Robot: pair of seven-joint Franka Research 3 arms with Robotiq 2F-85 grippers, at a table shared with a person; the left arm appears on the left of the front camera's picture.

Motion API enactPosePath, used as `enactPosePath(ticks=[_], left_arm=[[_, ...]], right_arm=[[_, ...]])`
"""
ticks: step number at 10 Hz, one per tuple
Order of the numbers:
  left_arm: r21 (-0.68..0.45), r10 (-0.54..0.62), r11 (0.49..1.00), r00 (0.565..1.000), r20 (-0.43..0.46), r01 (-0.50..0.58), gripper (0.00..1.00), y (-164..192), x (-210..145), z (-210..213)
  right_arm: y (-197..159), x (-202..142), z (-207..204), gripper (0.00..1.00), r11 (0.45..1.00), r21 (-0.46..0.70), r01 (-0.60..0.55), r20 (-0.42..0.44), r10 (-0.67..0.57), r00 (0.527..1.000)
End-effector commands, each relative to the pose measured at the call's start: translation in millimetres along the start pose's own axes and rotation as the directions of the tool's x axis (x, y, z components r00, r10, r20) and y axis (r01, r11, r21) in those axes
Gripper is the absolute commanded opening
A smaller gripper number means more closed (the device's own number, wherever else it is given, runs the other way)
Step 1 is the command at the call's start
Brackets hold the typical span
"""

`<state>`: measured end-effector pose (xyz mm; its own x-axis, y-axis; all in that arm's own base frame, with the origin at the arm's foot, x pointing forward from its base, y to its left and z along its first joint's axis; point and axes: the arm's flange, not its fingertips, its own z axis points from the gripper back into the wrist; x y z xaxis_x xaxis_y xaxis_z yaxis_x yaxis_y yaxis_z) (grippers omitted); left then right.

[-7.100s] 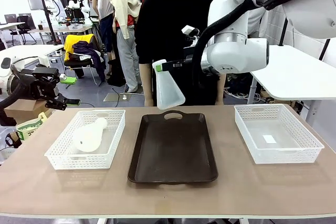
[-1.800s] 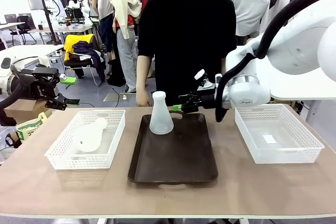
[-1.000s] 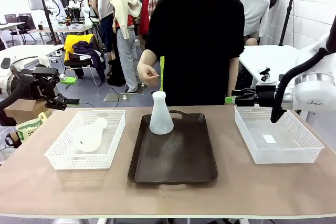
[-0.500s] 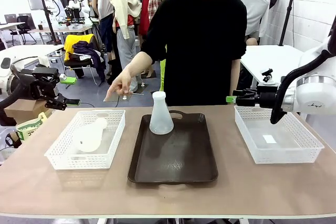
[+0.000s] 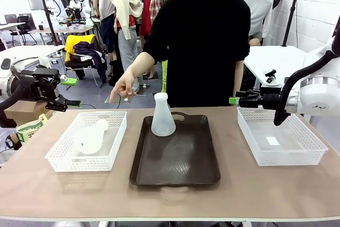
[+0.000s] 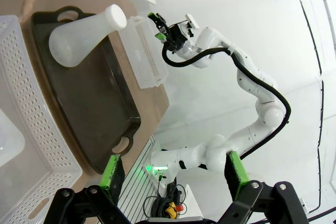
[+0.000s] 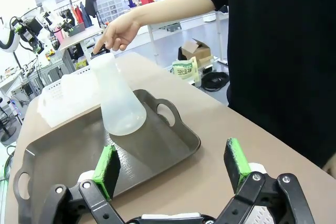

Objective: Prepare the laboratory tools.
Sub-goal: Pick up the Big flask that the person points to.

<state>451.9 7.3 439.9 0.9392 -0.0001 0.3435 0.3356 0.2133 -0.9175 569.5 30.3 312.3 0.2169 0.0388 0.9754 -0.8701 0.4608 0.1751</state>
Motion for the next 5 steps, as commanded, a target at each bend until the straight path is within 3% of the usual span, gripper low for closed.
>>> enactPosePath(ticks=[1, 4, 5], left_arm=[[-0.011, -0.005, 1.0, 1.0, 0.003, 0.005, 1.0, -2.5, 0.4, 1.2], [0.0, 0.0, 1.0, 1.0, 0.0, 0.0, 1.0, 0.0, 0.0, 0.0], [0.102, -0.095, 0.99, 0.995, -0.007, 0.096, 1.0, -18.2, 8.5, 2.1]], right_arm=[[0.7, 0.4, 0.1, 1.0, 1.0, 0.007, -0.007, -0.012, 0.007, 1.0], [0.7, 0.4, 0.1, 1.0, 1.0, 0.007, -0.007, -0.012, 0.007, 1.0], [0.7, 0.4, 0.1, 1.0, 1.0, 0.007, -0.007, -0.012, 0.007, 1.0]])
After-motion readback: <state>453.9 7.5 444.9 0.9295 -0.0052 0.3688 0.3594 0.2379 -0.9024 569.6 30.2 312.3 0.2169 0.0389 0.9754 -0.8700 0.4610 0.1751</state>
